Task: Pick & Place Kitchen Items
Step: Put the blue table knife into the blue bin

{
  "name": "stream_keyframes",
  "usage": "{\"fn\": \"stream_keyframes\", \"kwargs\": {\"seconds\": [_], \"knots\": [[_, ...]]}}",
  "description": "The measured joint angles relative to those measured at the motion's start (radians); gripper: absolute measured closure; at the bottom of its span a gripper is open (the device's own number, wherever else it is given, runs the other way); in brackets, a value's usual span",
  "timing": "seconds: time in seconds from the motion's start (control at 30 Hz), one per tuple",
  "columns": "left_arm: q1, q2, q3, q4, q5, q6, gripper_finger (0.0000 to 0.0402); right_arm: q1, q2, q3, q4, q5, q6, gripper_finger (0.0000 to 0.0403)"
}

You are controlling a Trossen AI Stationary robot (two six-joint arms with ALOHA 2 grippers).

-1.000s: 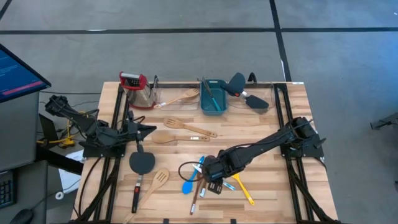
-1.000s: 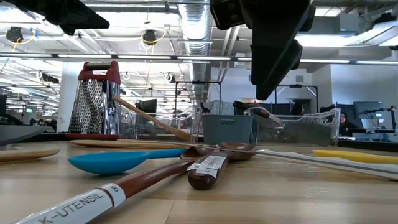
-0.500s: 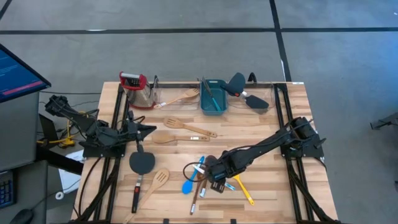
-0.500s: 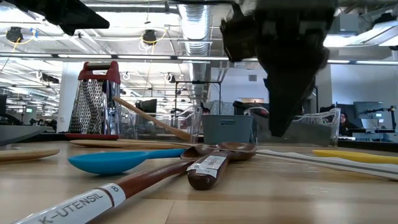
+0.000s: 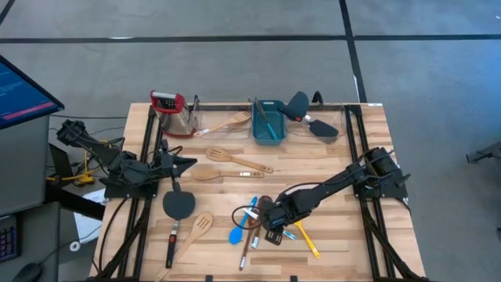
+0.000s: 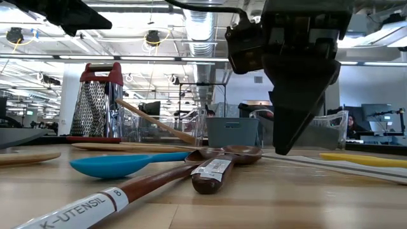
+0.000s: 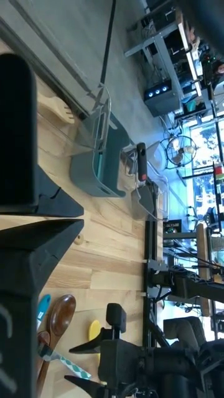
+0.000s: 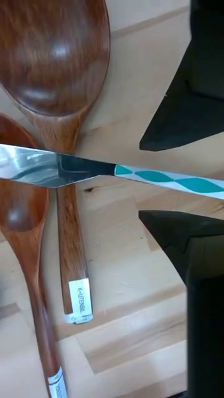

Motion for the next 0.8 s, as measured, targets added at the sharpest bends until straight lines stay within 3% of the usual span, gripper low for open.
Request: {"fn": "stream_keyframes", "kwargs": {"seconds": [0.33, 0.57, 0.8], "knots": [[0.0, 0.0, 0.0, 0.0, 0.0, 0.0, 0.0398, 0.001, 0.0, -0.01, 0.0, 0.001, 0.0, 0.0236], [0.0, 0.0, 0.0, 0.0, 0.0, 0.0, 0.0398, 0.015, -0.01, -0.121, 0.102, 0.01, 0.073, 0.0229], [0.0, 0.0, 0.0, 0.0, 0.0, 0.0, 0.0398, 0.025, -0.008, -0.132, 0.119, 0.018, 0.07, 0.0249]]}}
